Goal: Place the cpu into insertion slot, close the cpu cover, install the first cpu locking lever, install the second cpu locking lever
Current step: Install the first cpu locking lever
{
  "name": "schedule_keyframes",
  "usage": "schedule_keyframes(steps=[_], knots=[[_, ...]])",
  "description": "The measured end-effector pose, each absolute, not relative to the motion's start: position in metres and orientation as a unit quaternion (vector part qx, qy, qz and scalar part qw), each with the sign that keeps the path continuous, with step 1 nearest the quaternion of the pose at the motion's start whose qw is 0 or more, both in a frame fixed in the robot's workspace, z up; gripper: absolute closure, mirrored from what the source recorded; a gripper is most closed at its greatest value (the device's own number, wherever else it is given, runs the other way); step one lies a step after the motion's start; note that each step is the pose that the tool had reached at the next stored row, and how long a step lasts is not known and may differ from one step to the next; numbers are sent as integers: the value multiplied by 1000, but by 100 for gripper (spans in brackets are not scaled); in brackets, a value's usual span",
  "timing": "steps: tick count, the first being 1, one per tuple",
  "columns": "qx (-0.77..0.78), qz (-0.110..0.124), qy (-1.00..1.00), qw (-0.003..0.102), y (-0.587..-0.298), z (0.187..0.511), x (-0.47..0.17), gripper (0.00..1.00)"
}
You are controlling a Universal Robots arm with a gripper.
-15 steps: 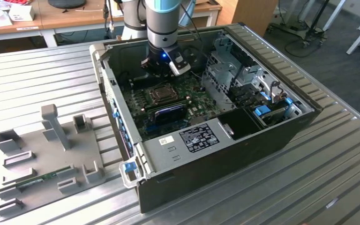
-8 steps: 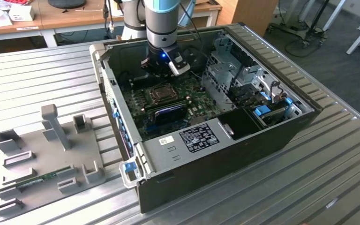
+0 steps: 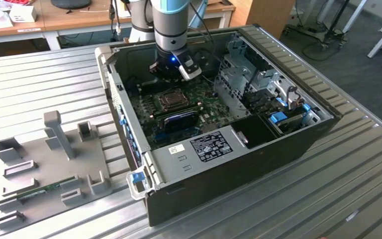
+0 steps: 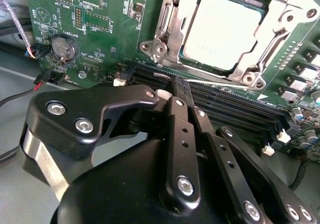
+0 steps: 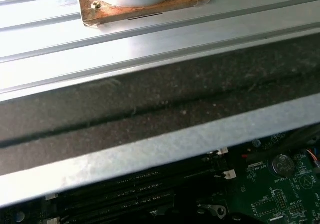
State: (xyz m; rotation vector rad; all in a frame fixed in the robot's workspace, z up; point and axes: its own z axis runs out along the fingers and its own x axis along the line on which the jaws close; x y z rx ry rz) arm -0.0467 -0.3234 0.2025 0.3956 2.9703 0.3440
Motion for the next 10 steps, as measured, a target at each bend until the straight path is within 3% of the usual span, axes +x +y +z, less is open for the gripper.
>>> schedule_keyframes(steps=[10], knots=[[130, 114, 983, 69, -323, 202, -49, 90]])
